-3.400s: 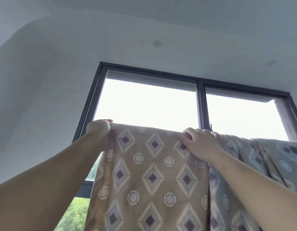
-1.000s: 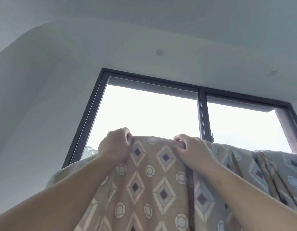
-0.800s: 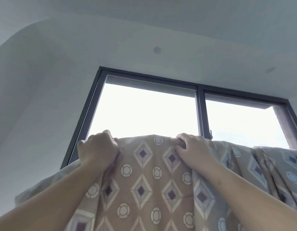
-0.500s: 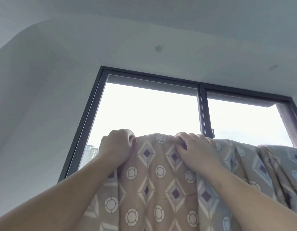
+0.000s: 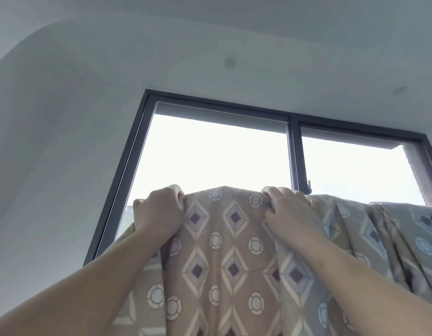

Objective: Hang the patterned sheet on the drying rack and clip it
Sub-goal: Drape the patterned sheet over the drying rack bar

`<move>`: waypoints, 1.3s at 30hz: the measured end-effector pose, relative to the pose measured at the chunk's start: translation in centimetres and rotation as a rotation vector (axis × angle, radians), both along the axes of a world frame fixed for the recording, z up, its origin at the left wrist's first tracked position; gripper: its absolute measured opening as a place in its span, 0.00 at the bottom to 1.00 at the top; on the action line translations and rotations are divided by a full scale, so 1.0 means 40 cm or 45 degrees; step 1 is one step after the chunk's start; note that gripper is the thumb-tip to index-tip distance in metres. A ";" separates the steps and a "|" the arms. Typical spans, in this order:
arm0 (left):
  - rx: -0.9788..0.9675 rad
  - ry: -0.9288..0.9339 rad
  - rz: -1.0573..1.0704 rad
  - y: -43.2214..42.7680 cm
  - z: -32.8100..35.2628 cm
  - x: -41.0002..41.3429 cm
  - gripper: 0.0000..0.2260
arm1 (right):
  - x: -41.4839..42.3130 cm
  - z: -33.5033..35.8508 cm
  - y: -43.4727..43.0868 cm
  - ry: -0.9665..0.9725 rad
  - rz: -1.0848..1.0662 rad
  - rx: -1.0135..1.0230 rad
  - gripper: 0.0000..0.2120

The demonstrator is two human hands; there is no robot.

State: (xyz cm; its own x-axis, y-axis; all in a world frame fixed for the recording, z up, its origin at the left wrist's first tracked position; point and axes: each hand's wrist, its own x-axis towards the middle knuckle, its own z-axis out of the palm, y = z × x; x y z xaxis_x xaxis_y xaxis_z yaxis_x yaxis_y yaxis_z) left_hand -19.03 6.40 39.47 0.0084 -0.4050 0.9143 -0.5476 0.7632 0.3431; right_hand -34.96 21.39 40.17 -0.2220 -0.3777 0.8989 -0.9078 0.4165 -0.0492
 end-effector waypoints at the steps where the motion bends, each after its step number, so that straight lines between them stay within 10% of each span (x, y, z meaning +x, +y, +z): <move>1: 0.019 0.036 0.012 0.000 0.003 0.004 0.10 | 0.000 -0.001 0.001 0.002 0.003 0.002 0.22; 10: 0.039 -0.038 0.040 0.065 0.001 -0.013 0.12 | -0.002 -0.004 0.011 -0.042 0.016 -0.070 0.22; 20: -0.223 -0.692 -0.051 0.208 0.069 -0.188 0.18 | -0.031 0.002 0.050 -0.028 0.051 -0.004 0.20; 39: -0.643 -0.275 -0.053 0.271 0.033 -0.341 0.23 | -0.164 0.022 0.110 0.131 0.012 -0.071 0.14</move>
State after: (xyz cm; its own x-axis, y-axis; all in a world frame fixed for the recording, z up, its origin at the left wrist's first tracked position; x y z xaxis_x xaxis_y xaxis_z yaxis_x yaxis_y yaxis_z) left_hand -32.69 17.23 40.79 -0.2073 0.0885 0.9743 -0.5310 0.8262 -0.1881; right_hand -41.52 25.79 41.05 -0.1245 -0.3278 0.9365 -0.9130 0.4074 0.0213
